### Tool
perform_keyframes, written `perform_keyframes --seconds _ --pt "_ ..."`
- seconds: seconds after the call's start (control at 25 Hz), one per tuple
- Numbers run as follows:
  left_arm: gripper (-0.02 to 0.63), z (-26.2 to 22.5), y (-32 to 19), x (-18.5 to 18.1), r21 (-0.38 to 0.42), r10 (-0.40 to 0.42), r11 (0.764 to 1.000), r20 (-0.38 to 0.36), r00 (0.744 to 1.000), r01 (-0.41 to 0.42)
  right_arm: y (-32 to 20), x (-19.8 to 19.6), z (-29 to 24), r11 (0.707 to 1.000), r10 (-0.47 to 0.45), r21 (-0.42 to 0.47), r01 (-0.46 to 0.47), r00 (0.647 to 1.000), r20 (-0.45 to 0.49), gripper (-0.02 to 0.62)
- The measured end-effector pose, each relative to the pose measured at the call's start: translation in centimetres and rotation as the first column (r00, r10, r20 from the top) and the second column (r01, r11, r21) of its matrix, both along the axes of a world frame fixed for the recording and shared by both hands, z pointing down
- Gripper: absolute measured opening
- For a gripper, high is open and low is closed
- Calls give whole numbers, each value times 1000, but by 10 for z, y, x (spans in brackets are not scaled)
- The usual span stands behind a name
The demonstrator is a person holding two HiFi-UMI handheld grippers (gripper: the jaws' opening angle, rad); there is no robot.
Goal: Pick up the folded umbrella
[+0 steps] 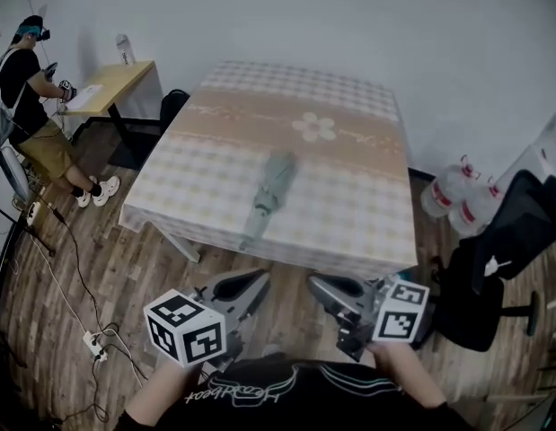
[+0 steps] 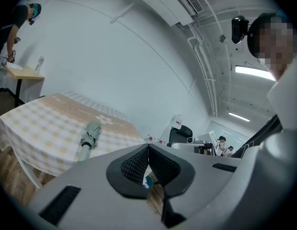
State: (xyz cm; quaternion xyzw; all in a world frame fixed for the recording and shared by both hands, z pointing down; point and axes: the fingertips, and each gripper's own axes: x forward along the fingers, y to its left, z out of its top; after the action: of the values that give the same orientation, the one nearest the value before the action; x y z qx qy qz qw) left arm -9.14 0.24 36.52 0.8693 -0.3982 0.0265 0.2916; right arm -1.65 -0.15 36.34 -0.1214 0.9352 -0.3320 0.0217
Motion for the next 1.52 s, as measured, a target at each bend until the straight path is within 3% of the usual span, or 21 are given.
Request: perform_keyframes --seconds 0.56,0.88,1.28,1.52 --pt "-2 30 -75 -26 -47 5 999 -7 1000 -6 -59 -9 22 996 71 -50 -73 997 -36 11" --pt "6 40 -119 -28 -63 -17 998 65 998 21 -107 -6 26 995 63 -71 -64 998 -24 11" --pt "140 66 -200 -27 -127 -81 988 97 992 93 -188 12 41 991 67 -114 -69 997 -25 11" --pt "212 91 -247 -34 -148 -128 976 190 973 158 -232 20 53 988 66 -141 -70 997 -30 11"
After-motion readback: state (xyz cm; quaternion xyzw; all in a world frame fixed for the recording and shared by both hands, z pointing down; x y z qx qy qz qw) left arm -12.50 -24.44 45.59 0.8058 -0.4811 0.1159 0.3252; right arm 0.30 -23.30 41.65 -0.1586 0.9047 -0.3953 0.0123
